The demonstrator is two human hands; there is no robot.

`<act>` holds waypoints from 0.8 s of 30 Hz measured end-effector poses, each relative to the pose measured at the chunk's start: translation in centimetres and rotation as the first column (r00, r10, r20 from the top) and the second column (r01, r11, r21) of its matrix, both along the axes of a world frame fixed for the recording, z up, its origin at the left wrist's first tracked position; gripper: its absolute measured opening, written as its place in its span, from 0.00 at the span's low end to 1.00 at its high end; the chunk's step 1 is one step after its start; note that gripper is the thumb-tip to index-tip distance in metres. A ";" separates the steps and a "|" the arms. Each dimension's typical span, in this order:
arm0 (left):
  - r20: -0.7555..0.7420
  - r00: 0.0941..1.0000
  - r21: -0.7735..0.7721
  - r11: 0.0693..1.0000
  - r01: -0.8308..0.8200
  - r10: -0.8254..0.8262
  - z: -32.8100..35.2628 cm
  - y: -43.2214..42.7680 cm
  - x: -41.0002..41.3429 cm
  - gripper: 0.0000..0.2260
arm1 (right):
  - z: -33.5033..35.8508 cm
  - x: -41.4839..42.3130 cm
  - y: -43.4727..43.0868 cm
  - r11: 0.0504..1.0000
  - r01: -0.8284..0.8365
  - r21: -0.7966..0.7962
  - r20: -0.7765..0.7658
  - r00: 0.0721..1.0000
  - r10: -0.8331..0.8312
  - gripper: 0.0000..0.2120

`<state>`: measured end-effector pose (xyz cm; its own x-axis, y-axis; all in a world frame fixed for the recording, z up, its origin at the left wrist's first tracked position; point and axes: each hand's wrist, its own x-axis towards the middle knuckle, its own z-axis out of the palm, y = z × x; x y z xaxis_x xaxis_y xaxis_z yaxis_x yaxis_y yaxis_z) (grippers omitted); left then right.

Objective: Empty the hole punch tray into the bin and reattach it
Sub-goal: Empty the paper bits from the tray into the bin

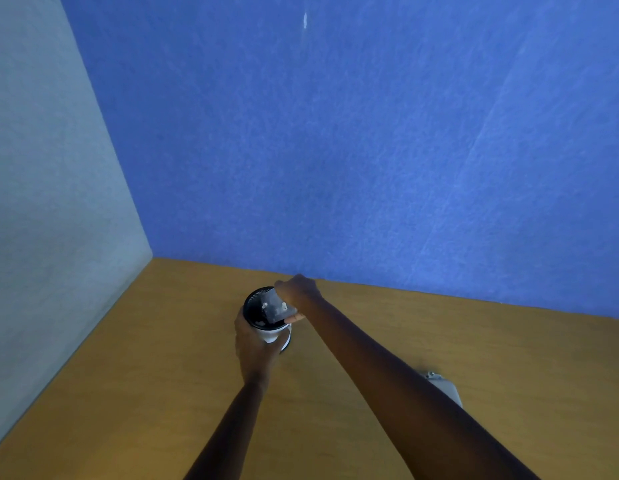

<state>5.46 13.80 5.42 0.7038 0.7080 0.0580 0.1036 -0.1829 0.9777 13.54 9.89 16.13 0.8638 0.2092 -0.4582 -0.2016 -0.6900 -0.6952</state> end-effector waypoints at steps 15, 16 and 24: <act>0.010 1.000 -0.013 1.000 -0.010 0.011 -0.2 0.0 0.0 0.40 | 0.8 -1.3 -0.9 0.881 -0.369 -0.297 0.342 0.820 0.459 0.15; 0.017 1.000 -0.007 1.000 -0.009 0.009 -0.1 0.0 0.0 0.40 | 0.9 -1.3 -0.9 0.876 -0.381 -0.295 0.357 0.807 0.471 0.16; 0.029 0.999 -0.020 1.000 -0.012 0.013 0.1 0.0 0.1 0.40 | 0.2 -0.8 -1.0 0.902 -0.368 -0.226 0.398 0.810 0.430 0.08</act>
